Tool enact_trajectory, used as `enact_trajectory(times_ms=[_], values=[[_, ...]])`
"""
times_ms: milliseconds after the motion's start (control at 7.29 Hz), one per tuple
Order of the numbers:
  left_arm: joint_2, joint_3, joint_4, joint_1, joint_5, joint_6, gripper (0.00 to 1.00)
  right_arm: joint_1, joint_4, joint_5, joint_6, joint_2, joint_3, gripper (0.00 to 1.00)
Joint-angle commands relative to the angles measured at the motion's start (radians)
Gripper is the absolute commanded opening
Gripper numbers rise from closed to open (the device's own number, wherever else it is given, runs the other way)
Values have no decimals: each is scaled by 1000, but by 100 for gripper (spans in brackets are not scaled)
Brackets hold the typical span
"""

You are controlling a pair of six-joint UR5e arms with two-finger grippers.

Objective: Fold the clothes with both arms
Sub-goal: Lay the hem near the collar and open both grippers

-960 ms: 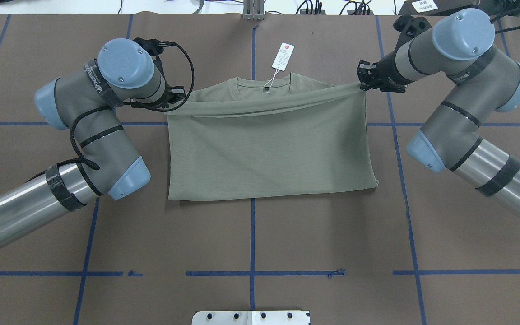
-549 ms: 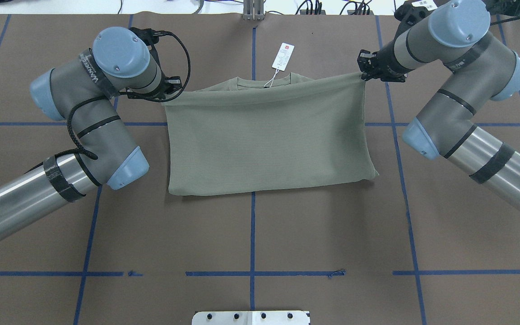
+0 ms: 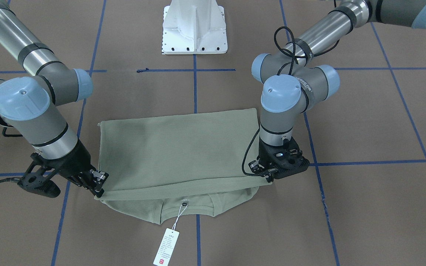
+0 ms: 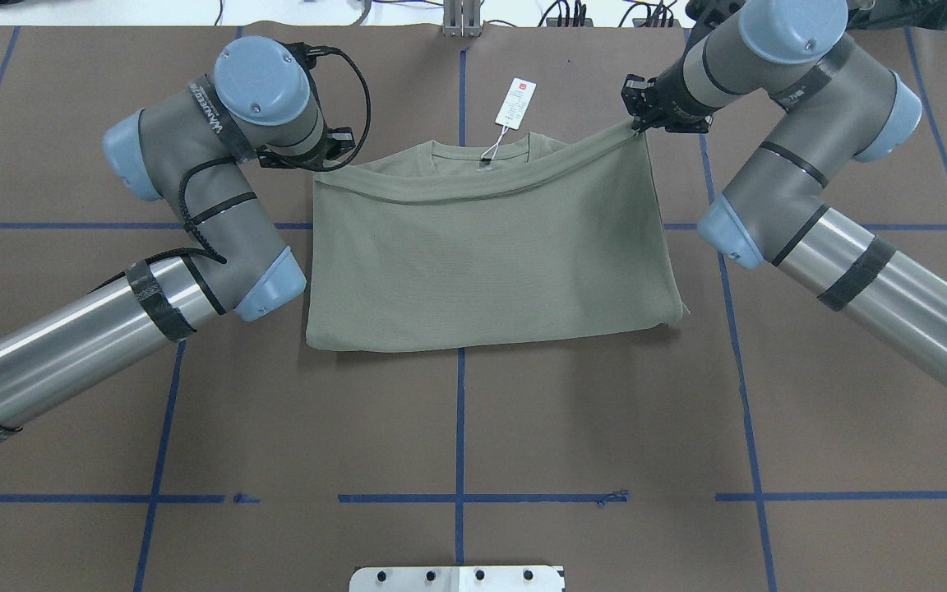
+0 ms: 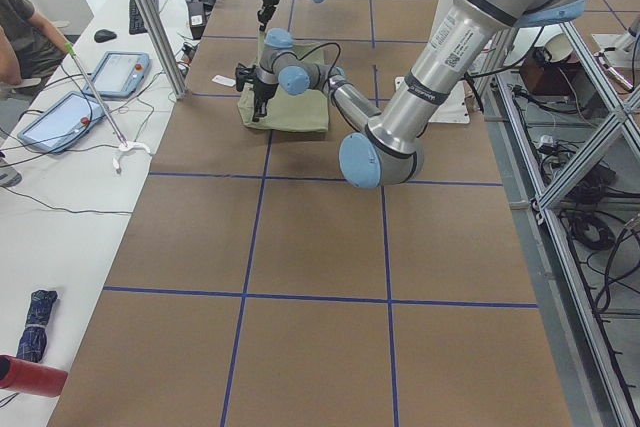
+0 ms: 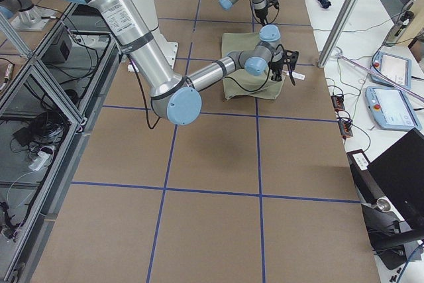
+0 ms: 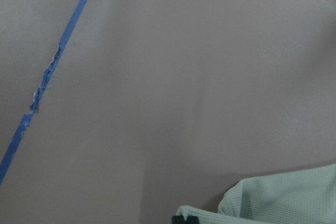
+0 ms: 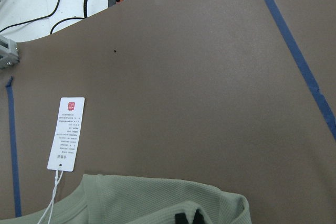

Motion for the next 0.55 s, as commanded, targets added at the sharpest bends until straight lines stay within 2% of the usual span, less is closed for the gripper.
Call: enact_trajectory(times_ms=[0,137,412], values=[[-5,24,-22,0,4,7,57,-5,1,-3,0,4,-25,70],[-2,21,-25,0,4,8,100,-7,6,-4,-20,0,-25,100],[3,14,-18,-24,1,29,100,1,9,13,-88,-8,-22,100]])
